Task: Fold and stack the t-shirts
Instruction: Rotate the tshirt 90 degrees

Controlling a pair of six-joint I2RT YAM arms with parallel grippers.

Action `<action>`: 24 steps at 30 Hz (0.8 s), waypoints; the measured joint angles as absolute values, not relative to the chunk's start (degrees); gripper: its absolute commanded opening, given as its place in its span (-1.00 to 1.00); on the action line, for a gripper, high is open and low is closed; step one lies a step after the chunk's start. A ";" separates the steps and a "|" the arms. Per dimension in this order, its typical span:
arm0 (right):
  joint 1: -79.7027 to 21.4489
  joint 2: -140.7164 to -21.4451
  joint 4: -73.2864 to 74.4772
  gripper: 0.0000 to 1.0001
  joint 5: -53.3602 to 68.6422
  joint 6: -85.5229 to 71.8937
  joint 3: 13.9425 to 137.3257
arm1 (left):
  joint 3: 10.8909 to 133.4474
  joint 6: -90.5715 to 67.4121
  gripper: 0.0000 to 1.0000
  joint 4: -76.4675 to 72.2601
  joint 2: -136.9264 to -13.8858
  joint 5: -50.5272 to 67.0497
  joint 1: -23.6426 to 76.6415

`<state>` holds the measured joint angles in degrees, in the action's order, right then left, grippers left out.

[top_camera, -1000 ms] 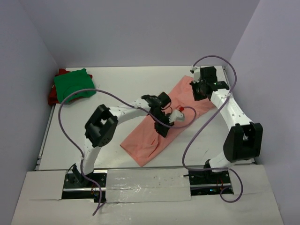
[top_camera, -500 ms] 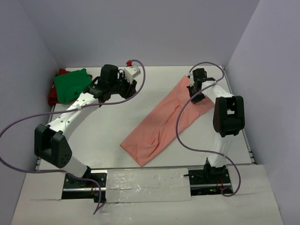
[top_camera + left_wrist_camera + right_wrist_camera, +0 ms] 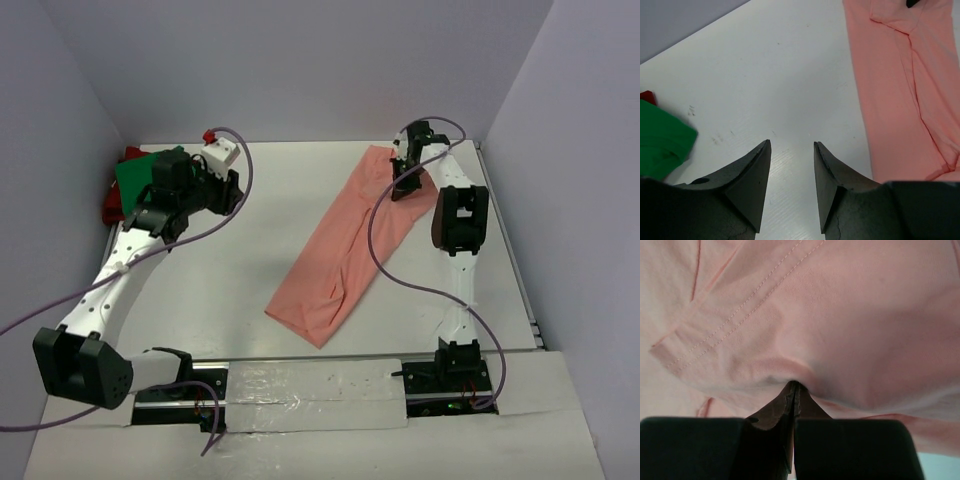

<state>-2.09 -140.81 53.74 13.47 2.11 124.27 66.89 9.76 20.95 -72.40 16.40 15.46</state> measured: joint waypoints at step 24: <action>-30.04 -146.65 52.23 -1.00 27.18 9.13 135.09 | 64.18 7.57 -0.01 22.94 -68.31 24.08 11.25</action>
